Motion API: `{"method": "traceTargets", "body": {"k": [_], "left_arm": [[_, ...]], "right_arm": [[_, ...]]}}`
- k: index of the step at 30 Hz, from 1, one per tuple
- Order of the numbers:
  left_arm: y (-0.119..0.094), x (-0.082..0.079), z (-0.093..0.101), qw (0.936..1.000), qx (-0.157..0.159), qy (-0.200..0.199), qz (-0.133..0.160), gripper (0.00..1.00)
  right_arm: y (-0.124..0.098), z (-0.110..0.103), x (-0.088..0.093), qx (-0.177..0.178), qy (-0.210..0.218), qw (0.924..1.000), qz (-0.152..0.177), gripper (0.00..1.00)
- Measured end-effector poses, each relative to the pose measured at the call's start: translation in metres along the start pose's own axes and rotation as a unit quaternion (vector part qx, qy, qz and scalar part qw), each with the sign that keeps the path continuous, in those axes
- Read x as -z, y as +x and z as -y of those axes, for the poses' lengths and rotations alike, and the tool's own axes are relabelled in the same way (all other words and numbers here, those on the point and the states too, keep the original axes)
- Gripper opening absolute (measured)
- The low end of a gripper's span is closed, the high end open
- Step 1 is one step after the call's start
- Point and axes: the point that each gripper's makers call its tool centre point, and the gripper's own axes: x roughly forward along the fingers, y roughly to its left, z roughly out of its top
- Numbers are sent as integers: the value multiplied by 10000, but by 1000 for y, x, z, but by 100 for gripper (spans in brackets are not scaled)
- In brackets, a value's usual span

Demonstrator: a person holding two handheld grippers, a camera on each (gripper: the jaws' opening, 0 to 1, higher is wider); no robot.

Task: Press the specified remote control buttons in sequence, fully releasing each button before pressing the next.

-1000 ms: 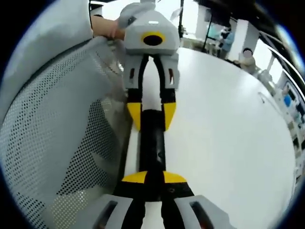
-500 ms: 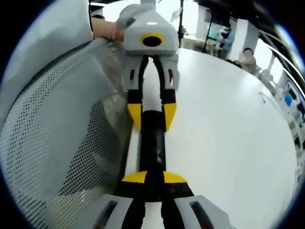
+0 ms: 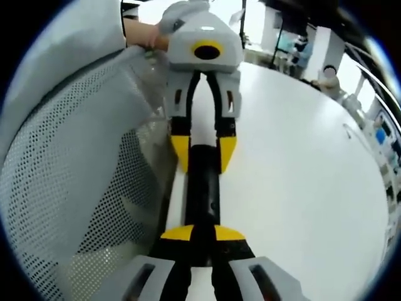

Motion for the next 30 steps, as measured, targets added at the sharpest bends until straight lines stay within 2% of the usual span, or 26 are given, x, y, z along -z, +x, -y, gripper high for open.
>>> {"method": "traceTargets", "body": {"k": [7,14,17,20,22,26,28,30], "left_arm": [[0,0,0,10000,0,-3,0,24],[0,0,0,10000,4,-4,-1,24],[0,0,0,10000,6,-7,8,24],[0,-1,1,10000,-1,9,-3,24],[0,-1,0,10000,3,4,3,24],[0,-1,0,10000,-2,-8,10,24],[0,-1,0,10000,-1,-5,12,24],[0,-1,0,10000,-1,-7,13,24]], "right_arm": [[2,1,0,-154,40,9993,-330,7],[4,0,0,-216,-46,9956,-913,7],[4,1,1,-224,29,9948,-996,7],[2,1,2,-182,214,9964,-796,7],[2,2,1,-120,411,9978,-508,7],[-1,1,2,68,276,9993,240,7],[-1,1,1,123,378,9983,437,7],[-2,1,2,128,477,9976,491,7]]}}
